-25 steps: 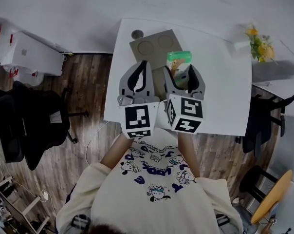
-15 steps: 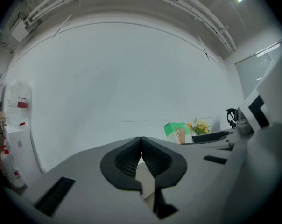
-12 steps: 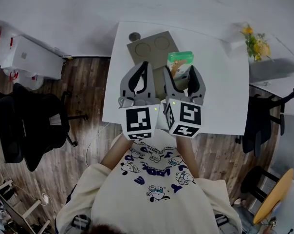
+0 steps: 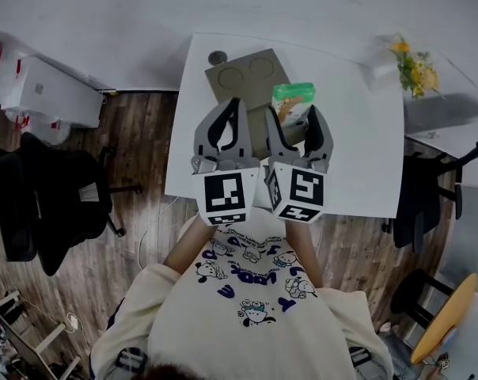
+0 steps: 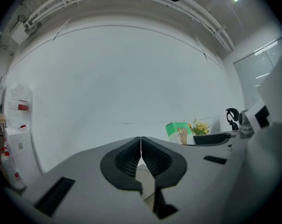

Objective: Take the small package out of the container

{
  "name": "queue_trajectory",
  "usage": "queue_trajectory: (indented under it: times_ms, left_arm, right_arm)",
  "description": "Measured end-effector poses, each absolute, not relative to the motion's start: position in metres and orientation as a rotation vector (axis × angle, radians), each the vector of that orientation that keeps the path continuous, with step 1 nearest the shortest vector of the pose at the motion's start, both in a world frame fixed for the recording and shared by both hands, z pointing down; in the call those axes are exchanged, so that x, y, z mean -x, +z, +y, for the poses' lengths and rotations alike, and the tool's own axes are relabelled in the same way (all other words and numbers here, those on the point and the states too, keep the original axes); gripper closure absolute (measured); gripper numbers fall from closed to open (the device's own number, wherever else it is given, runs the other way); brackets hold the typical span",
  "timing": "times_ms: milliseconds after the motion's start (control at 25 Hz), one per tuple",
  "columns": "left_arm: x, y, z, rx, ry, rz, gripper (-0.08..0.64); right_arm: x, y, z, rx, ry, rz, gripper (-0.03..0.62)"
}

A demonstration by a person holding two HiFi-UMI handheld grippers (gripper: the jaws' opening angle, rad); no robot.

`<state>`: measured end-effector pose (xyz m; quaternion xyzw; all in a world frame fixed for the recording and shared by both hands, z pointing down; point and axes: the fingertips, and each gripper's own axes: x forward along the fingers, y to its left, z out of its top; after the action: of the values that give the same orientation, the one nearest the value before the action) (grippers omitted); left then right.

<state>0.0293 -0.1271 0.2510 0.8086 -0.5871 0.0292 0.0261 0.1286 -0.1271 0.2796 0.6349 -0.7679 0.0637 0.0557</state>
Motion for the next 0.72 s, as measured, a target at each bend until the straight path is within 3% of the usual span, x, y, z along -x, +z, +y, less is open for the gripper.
queue_trajectory:
  times_ms: [720]
  left_arm:
    - [-0.024,0.25,-0.127,-2.507,0.076,-1.838,0.543]
  right_arm:
    - [-0.121,0.266,-0.124,-1.937,0.134,-2.425,0.288]
